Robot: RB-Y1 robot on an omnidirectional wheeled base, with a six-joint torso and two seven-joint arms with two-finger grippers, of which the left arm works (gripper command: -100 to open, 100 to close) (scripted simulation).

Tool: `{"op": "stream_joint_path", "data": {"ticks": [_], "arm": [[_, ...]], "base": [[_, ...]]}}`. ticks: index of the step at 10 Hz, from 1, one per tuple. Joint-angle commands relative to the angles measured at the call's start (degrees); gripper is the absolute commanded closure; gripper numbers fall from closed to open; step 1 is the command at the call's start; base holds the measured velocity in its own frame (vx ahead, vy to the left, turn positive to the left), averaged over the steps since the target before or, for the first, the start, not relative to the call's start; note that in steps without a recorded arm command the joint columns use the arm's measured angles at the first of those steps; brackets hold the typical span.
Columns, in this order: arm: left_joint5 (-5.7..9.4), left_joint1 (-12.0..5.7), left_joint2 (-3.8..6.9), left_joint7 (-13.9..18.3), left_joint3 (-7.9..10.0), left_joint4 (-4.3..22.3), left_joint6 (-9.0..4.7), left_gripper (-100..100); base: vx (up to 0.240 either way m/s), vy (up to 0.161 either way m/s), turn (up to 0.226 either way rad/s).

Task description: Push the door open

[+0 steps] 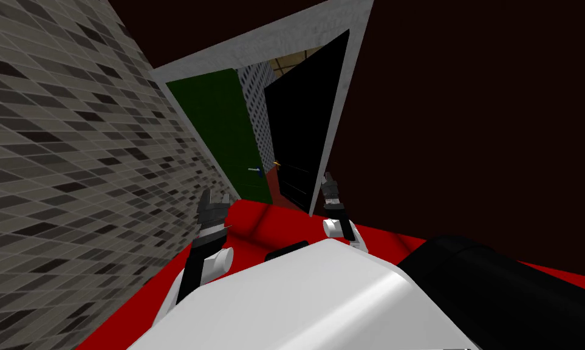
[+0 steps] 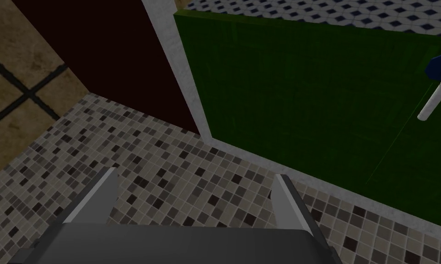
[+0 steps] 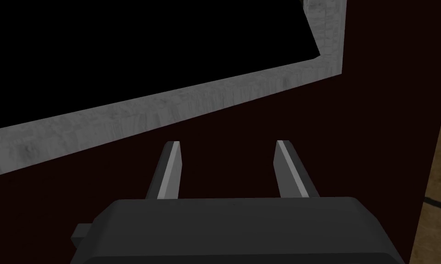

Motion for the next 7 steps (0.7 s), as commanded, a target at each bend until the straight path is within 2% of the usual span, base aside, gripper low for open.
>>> {"op": "stream_joint_path", "data": {"ticks": [1, 3, 7], "arm": [[-0.21, -1.54, 0.21, -0.79, 0.28, 2.49, 0.27, -100], [-0.22, -3.34, 0.66, -1.33, 0.95, 5.4, 0.41, -100], [-0.23, -6.02, 1.19, -2.13, 1.97, 9.75, 0.62, -100]], "base": [[0.08, 0.162, -0.131], [0.105, 0.174, -0.16], [0.057, 0.089, -0.089]]}}
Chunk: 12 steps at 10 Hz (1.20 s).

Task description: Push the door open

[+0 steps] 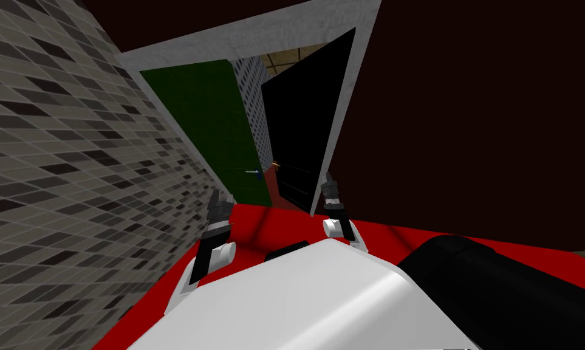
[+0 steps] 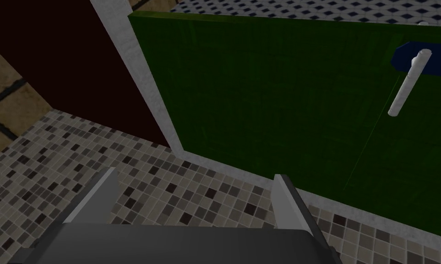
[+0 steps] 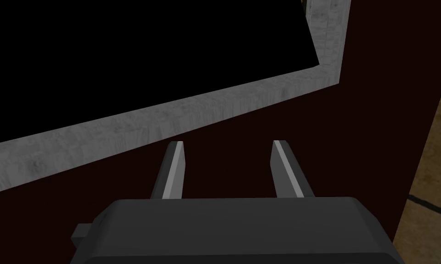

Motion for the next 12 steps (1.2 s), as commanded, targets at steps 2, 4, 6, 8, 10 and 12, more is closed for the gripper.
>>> {"op": "stream_joint_path", "data": {"ticks": [2, 4, 6, 8, 10, 12], "arm": [[-0.01, -1.97, 0.34, -0.58, 0.73, 3.32, -0.03, -100], [-0.02, -3.51, 0.51, -1.04, 1.31, 5.81, 0.09, -100], [-0.02, -5.05, 0.69, -1.51, 1.88, 8.3, 0.2, -100], [-0.03, -6.63, 0.83, -1.98, 2.48, 10.87, 0.33, -100], [-0.04, -8.27, 0.92, -2.47, 3.1, 13.51, 0.45, -100], [-0.05, -9.9, 1.01, -2.96, 3.72, 16.16, 0.58, -100]], "base": [[0.057, 0.104, -0.111], [0.044, 0.105, -0.107], [0.059, 0.118, -0.119], [0.058, 0.099, -0.111], [0.053, 0.127, -0.124], [0.056, 0.108, -0.122]]}}
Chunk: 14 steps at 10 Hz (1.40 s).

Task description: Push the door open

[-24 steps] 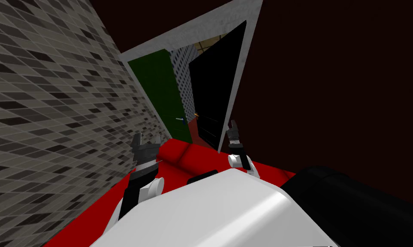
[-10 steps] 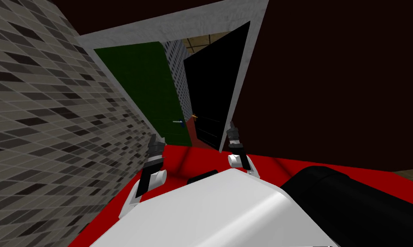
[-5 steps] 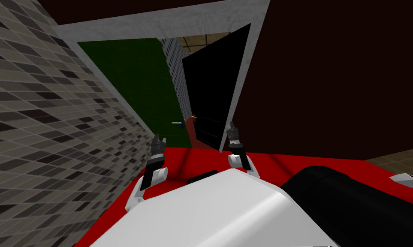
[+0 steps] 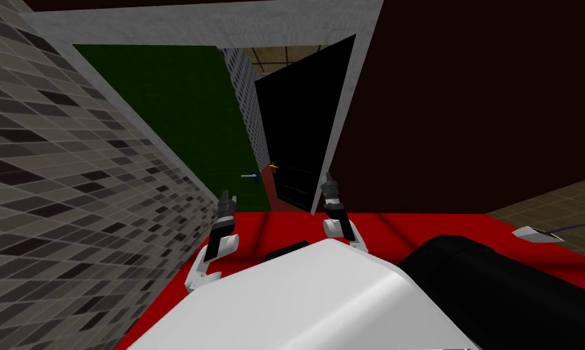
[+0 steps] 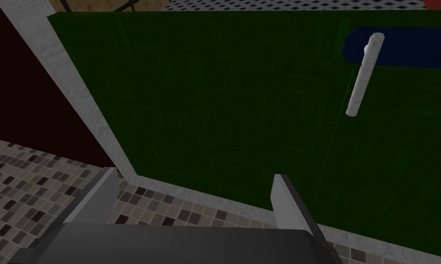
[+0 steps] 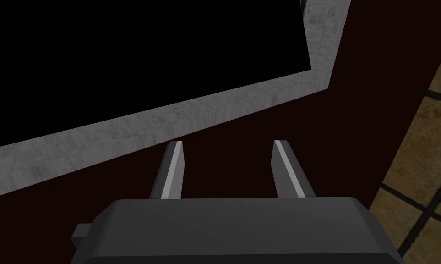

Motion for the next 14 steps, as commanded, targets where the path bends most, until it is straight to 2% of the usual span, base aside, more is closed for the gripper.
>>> {"op": "stream_joint_path", "data": {"ticks": [1, 5, 14], "arm": [[0.0, -1.25, 0.05, -0.42, 0.5, 1.96, 0.23, -100], [-0.02, -4.61, 0.02, -1.43, 1.77, 7.42, 0.49, -100], [-0.06, -12.1, -0.74, -3.67, 4.59, 19.53, 1.07, -100]], "base": [[0.038, 0.121, -0.129], [0.052, 0.122, -0.12], [0.035, 0.122, -0.121]]}}
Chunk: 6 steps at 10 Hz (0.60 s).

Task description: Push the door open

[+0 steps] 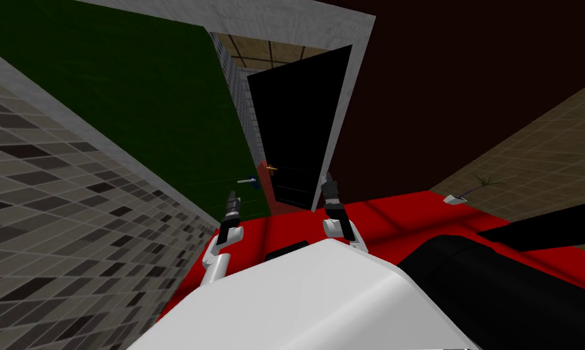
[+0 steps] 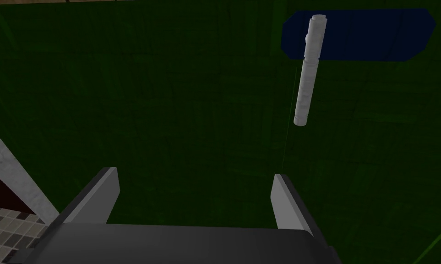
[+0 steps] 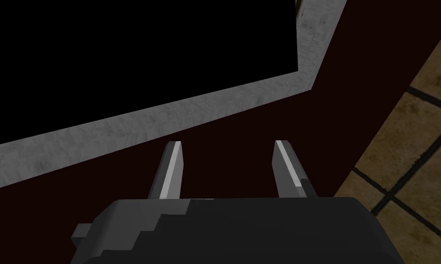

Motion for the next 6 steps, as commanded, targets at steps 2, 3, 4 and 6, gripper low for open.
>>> {"op": "stream_joint_path", "data": {"ticks": [2, 3, 4, 6], "arm": [[0.01, -2.2, -0.29, -0.62, 0.82, 3.39, 0.35, -100], [0.0, -2.97, -0.45, -0.85, 1.11, 4.63, 0.41, -100], [0.0, -3.74, -0.61, -1.08, 1.4, 5.88, 0.47, -100], [-0.01, -5.28, -0.94, -1.54, 1.98, 8.37, 0.58, -100]], "base": [[0.031, 0.131, -0.131], [0.041, 0.12, -0.091], [0.021, 0.123, -0.123], [0.022, 0.112, -0.111]]}}
